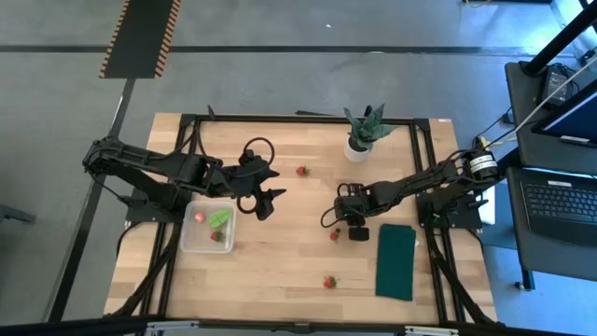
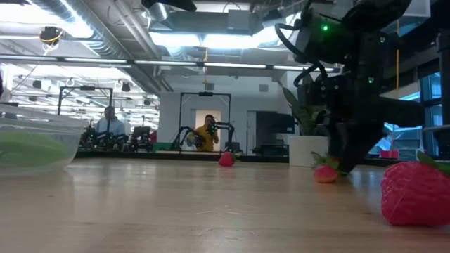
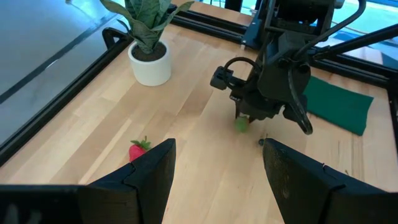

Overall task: Pick and placing Produce into tupperware
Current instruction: Put the red strawberry into the transparent bin

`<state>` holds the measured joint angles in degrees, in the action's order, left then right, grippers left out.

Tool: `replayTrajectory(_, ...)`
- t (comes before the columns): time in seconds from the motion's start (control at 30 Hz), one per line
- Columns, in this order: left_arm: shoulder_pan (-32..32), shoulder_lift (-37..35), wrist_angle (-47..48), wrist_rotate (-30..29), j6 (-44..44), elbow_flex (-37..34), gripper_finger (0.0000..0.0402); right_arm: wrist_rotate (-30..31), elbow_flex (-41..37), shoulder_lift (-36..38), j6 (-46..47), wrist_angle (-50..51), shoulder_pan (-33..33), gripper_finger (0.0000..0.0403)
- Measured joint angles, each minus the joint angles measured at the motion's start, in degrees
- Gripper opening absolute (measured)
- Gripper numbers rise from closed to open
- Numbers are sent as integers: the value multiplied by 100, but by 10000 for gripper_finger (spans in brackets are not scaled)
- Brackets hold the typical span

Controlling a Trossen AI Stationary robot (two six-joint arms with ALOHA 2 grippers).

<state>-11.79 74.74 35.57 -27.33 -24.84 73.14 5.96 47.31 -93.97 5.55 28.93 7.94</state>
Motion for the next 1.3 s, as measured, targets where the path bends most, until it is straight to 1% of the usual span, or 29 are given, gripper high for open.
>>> replayTrajectory(0.17,0,0,0,0,0,0,234,0,0,0,-34,-7,0,76)
replayTrajectory(0.3,-1,0,0,0,0,0,234,0,0,0,-130,-46,0,65)
replayTrajectory(1.17,0,2,-2,-2,-2,0,234,-2,0,0,-157,-137,0,68)
replayTrajectory(1.23,0,2,-2,-2,-2,0,234,-4,0,2,-232,-214,2,72)
replayTrajectory(1.3,0,2,-2,-2,-2,0,234,-4,2,2,-299,-291,4,85)
